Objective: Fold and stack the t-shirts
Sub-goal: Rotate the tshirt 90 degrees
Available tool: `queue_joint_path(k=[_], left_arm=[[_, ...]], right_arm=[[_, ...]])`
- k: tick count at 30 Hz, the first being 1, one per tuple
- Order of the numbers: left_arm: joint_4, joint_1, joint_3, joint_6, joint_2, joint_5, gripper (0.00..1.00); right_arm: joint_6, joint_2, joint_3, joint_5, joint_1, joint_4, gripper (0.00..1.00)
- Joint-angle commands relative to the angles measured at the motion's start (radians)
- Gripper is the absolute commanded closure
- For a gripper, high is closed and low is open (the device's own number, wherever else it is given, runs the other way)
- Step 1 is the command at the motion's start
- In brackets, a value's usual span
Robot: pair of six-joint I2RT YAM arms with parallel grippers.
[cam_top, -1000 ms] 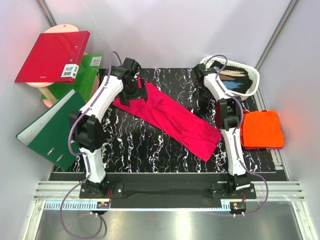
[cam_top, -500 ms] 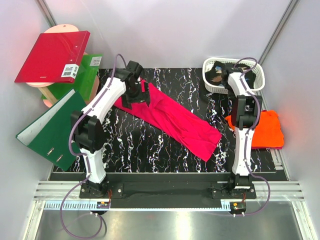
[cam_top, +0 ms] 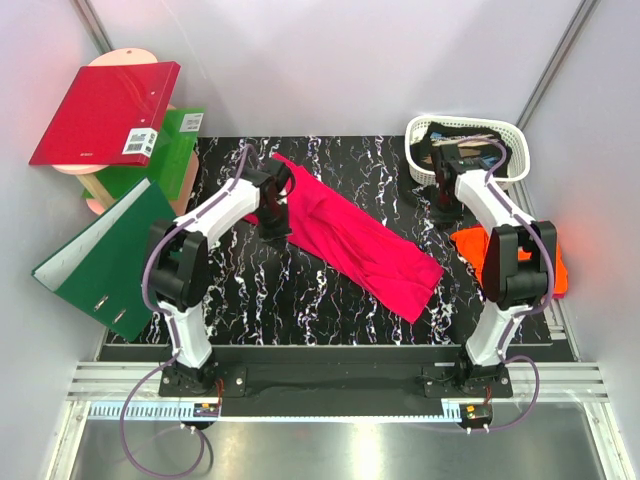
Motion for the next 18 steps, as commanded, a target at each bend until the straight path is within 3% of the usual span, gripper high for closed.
queue_joint_path(k=[1, 10, 18], left_arm=[[0.082, -0.06, 0.06, -0.005, 0.033, 0.079, 1.0], [0.082, -0.081, 0.173, -0.053, -0.019, 0.065, 1.0], [0.077, -0.08, 0.183, -0.082, -0.098, 0.051, 1.0]], right_arm=[[0.008, -0.009, -0.062, -0.11, -0.007, 0.017, 1.0], [0.027, 0.175, 0.023, -0.148, 0.027, -0.092, 1.0], [0.031, 0.281, 0.043, -0.167, 0.097, -0.156, 1.0]])
